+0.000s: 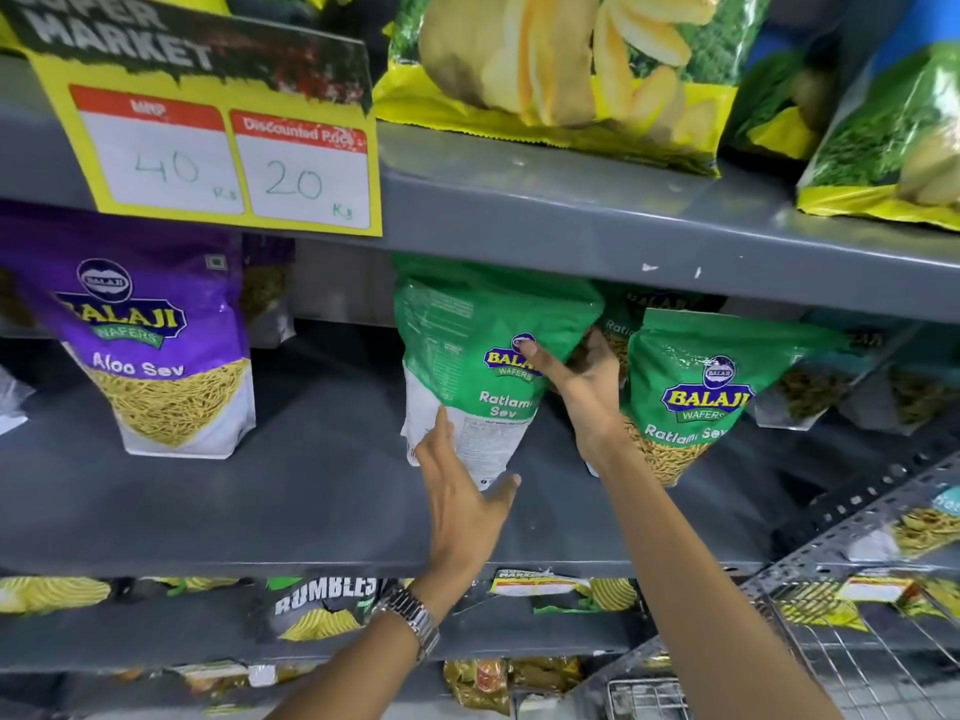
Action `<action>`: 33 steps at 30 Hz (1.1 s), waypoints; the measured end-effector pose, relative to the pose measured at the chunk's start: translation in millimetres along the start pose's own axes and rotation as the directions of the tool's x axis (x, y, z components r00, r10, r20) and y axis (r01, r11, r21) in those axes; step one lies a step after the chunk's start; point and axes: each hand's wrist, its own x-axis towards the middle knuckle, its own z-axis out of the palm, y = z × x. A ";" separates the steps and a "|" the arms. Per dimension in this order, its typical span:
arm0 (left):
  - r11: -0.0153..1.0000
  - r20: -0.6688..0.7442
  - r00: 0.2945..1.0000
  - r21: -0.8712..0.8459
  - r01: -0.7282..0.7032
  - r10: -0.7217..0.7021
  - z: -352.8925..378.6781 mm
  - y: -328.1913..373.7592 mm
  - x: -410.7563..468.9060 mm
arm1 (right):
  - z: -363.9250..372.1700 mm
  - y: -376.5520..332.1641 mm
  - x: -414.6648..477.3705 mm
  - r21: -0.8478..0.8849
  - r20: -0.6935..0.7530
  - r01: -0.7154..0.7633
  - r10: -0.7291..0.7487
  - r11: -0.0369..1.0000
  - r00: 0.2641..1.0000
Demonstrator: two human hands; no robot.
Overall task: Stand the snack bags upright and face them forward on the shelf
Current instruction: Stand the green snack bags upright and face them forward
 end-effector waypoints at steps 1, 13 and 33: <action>1.000 0.012 1.000 0.014 0.000 0.000 0.5 -0.5 1.1 | 0.3 -1.1 -4.9 0.007 0.016 0.016 -0.016 1.000 1.000; 0.995 0.004 0.995 0.006 0.096 -0.096 2.6 -9.1 38.9 | -7.5 -8.9 -29.1 0.049 0.268 -0.158 0.139 0.986 0.953; 0.992 0.319 0.947 0.121 -0.015 -0.024 -71.4 -28.9 99.4 | -24.1 14.6 16.9 -0.153 0.023 -0.160 0.165 0.975 0.986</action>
